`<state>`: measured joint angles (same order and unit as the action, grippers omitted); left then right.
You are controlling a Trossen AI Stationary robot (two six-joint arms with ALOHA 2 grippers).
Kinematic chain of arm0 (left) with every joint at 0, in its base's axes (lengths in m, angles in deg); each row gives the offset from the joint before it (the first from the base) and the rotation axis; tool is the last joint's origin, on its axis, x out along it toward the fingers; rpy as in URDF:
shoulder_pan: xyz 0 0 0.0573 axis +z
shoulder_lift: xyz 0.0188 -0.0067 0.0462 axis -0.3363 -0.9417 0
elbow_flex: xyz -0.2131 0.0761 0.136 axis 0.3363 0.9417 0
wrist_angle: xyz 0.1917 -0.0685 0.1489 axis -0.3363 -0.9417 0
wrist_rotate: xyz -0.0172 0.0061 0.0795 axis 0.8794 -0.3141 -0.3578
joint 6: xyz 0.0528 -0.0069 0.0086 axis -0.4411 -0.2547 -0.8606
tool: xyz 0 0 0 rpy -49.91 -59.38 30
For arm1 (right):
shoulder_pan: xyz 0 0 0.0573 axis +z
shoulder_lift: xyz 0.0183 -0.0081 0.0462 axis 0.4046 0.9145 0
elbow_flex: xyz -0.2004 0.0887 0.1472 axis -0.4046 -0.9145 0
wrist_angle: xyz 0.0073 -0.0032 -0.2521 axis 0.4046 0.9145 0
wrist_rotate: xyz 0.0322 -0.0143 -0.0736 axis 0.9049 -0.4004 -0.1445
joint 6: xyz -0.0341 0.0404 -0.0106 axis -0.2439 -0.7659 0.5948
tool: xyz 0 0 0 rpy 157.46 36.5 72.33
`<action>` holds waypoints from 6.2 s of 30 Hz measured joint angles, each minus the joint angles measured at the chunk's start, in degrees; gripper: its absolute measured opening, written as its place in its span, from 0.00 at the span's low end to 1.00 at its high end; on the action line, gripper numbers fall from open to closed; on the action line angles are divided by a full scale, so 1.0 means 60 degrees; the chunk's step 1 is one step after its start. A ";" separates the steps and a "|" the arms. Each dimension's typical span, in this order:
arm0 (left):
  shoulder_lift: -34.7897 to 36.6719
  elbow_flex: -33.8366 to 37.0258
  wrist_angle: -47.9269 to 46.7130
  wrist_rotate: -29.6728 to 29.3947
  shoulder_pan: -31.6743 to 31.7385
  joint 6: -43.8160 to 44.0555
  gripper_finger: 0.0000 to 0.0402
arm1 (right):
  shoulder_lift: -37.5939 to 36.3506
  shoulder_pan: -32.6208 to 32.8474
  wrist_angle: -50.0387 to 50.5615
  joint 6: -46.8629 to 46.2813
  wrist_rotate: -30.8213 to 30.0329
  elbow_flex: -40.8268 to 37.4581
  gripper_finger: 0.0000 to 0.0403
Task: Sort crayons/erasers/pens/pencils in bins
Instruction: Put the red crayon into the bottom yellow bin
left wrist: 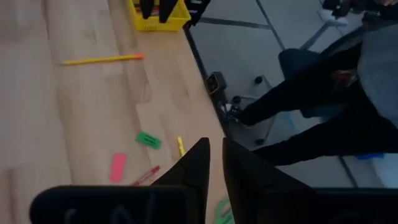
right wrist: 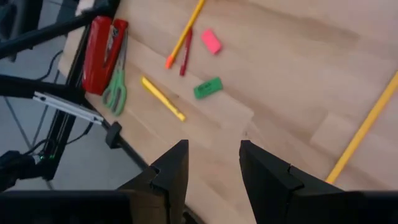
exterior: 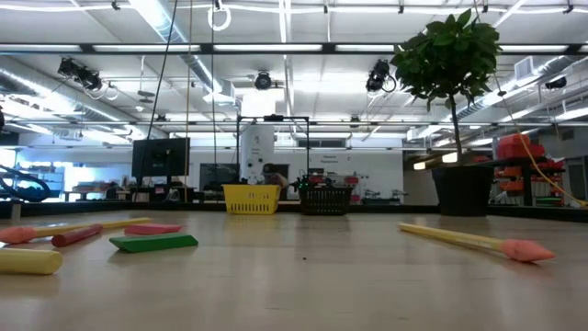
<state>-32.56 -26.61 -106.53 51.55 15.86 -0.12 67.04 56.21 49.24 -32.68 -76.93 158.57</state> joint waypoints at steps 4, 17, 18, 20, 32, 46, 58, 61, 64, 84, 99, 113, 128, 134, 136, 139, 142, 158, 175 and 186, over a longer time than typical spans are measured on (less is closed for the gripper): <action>-0.0011 0.0000 -0.0131 0.0031 0.0000 0.0660 0.11 | 0.0000 0.0116 -0.0227 0.0412 -0.0367 0.0000 0.37; -0.0199 0.1235 0.0920 -0.3056 -0.2218 0.1916 0.17 | -0.0004 0.1555 -0.0228 0.2630 -0.0014 0.0721 0.37; -0.0295 0.1233 0.0920 -0.3089 -0.2491 0.1907 0.19 | -0.0004 0.1677 -0.0231 0.2727 -0.0014 0.0725 0.37; -0.0518 0.1231 0.0812 -0.3110 -0.2975 0.1863 0.24 | -0.0004 0.1937 -0.0170 0.2749 -0.0014 0.0739 0.37; -0.2604 0.1228 0.0656 -0.2309 -0.3789 -0.0986 0.52 | -0.0004 0.2814 0.0347 0.0056 -0.3027 0.0739 0.37; -0.2411 0.2507 0.0843 -0.1118 -0.2283 -0.4093 0.49 | -0.0004 0.2536 -0.0238 -0.2433 -0.3305 0.0640 0.37; -0.1072 0.4639 0.3493 -0.0350 -0.2148 -0.3966 0.42 | -0.0001 0.2788 -0.0157 -0.3956 -0.4207 0.0161 0.37; -0.1112 0.4663 0.3702 -0.0211 -0.2157 -0.4103 0.42 | 0.0000 0.2616 -0.0143 -0.3913 -0.4163 0.0160 0.37; -0.1269 0.4850 0.4009 -0.0094 -0.2157 -0.4370 0.42 | 0.0000 0.2431 -0.0141 -0.3655 -0.4070 0.0160 0.37; -0.2756 0.5213 0.4715 -0.1788 -0.2084 -0.2748 0.42 | 0.0000 0.2716 0.0300 -0.5415 -0.2100 0.0160 0.37; -0.2927 0.5207 0.5274 -0.2273 -0.2157 -0.1742 0.42 | 0.0000 0.2471 0.0682 -0.3771 -0.0902 0.0160 0.37; -0.2903 0.5209 0.5208 -0.2254 -0.2364 -0.1214 0.54 | 0.0000 0.2006 0.0595 -0.2920 -0.0923 0.0160 0.37; -0.2962 0.4517 0.4630 -0.1874 -0.2464 0.0201 0.45 | 0.0000 0.1849 0.0706 -0.3509 -0.0910 0.0160 0.37; -0.3115 0.4447 0.4166 -0.1899 -0.2745 -0.0787 0.44 | 0.0000 0.1765 0.0906 -0.3867 -0.1382 0.0164 0.37; -0.3326 0.4612 0.3907 -0.1950 -0.2721 -0.1205 0.44 | 0.0000 0.1689 0.0853 -0.4064 -0.1790 0.0164 0.37; -0.3587 0.4657 0.3998 -0.1994 -0.2750 -0.2044 0.44 | 0.0000 0.1586 0.0811 -0.4120 -0.2057 0.0164 0.37; -0.3775 0.4662 0.4060 -0.2286 -0.2837 -0.2837 0.43 | 0.0000 0.1519 0.0825 -0.3960 -0.2053 0.0164 0.37; -0.4936 0.4659 0.4619 -0.2694 -0.2557 -0.3657 0.43 | 0.0000 0.1531 0.0899 -0.2881 -0.1923 0.0164 0.37; -0.5367 0.4659 0.4908 -0.3283 -0.2466 -0.4300 0.44 | 0.0000 0.1522 0.1121 -0.2272 -0.2122 0.0164 0.37; -0.5367 0.4659 0.4966 -0.3467 -0.2441 -0.6347 0.42 | 0.0000 0.1413 0.1961 -0.2286 -0.2443 0.0164 0.37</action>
<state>-64.77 1.34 -76.73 30.74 1.22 -38.21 67.04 64.69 61.01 -46.40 -91.59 159.55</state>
